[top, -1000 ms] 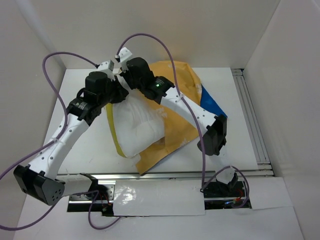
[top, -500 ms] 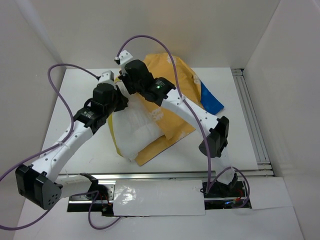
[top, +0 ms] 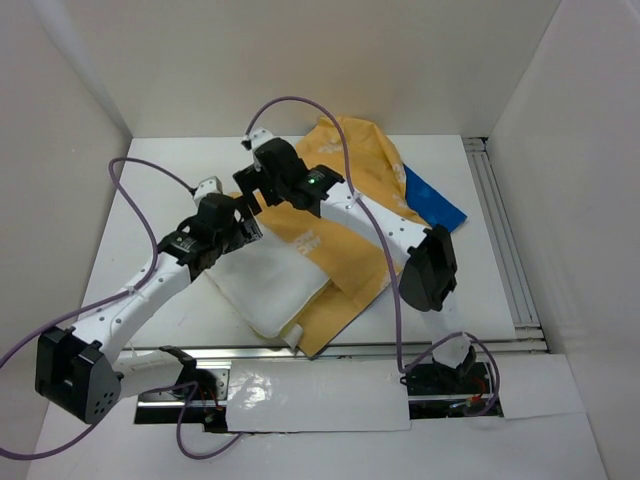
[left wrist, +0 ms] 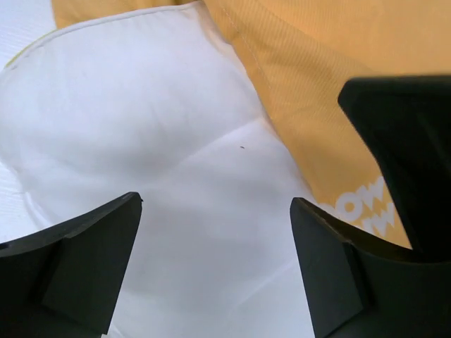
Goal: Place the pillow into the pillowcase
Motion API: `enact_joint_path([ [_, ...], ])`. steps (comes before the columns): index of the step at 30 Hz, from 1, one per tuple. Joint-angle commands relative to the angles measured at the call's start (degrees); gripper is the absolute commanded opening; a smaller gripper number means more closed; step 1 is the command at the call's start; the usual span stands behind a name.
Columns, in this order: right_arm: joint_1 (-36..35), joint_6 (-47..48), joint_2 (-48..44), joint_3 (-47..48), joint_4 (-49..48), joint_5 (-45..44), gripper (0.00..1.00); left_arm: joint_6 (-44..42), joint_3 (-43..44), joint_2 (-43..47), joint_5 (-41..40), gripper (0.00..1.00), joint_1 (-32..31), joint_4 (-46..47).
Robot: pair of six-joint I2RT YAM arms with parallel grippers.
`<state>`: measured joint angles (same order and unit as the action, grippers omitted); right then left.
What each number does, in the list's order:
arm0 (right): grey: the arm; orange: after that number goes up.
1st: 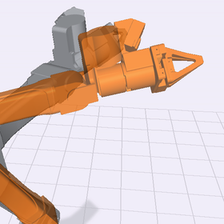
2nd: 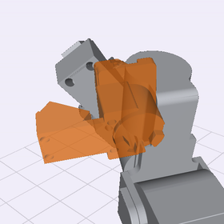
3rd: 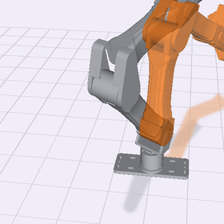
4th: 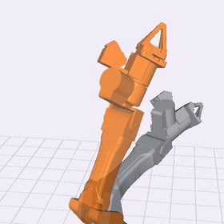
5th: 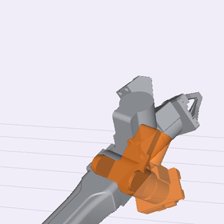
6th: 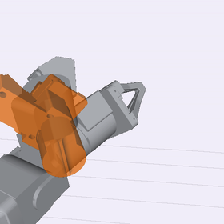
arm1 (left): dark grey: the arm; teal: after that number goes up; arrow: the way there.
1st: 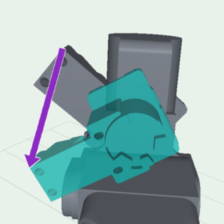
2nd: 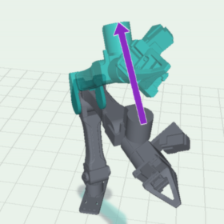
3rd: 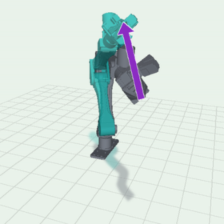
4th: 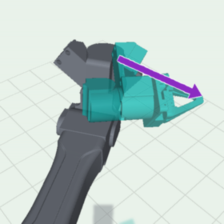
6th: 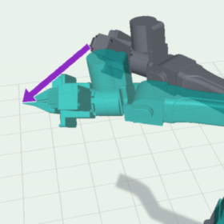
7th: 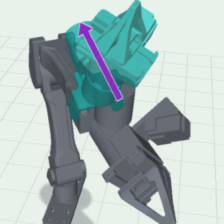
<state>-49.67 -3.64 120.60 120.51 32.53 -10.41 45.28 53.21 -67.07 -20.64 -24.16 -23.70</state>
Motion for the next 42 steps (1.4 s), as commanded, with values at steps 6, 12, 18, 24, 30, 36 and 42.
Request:
enact_joint_path([
  [6, 1.3, -6.5, -23.6, -23.1, -7.2, -3.3, 1.0, -6.0, 2.9, 1.5, 5.3, 1.0, -2.9, 1.3],
  [12, 8.5, -16.0, -36.8, -43.8, -4.9, -5.6, 1.0, -18.9, -0.8, 2.9, 14.0, 1.0, -10.4, 5.1],
  [18, 12.2, -16.6, -48.7, -59.0, 2.6, -2.6, 1.0, -23.0, -2.6, -4.0, 10.5, 1.0, -23.4, 3.4],
  [24, 11.2, -16.0, -51.7, -66.2, 7.4, 4.0, 1.0, -23.9, -0.8, -12.7, 8.7, 1.0, -28.8, 1.7],
  [30, 9.2, -17.4, -53.4, -71.1, 3.7, 6.2, 1.0, -21.8, -1.4, -18.0, 6.4, 1.0, -29.5, -0.1],
  [36, 8.7, -15.8, -47.1, -76.3, -3.7, 7.3, 1.0, -18.6, -0.8, -22.0, 8.4, 0.55, -29.5, 0.6],
  [42, 7.7, -15.8, -43.3, -78.3, -10.5, 6.8, 1.0, -17.2, -0.2, -22.8, 9.4, 0.0, -29.5, 1.8],
])
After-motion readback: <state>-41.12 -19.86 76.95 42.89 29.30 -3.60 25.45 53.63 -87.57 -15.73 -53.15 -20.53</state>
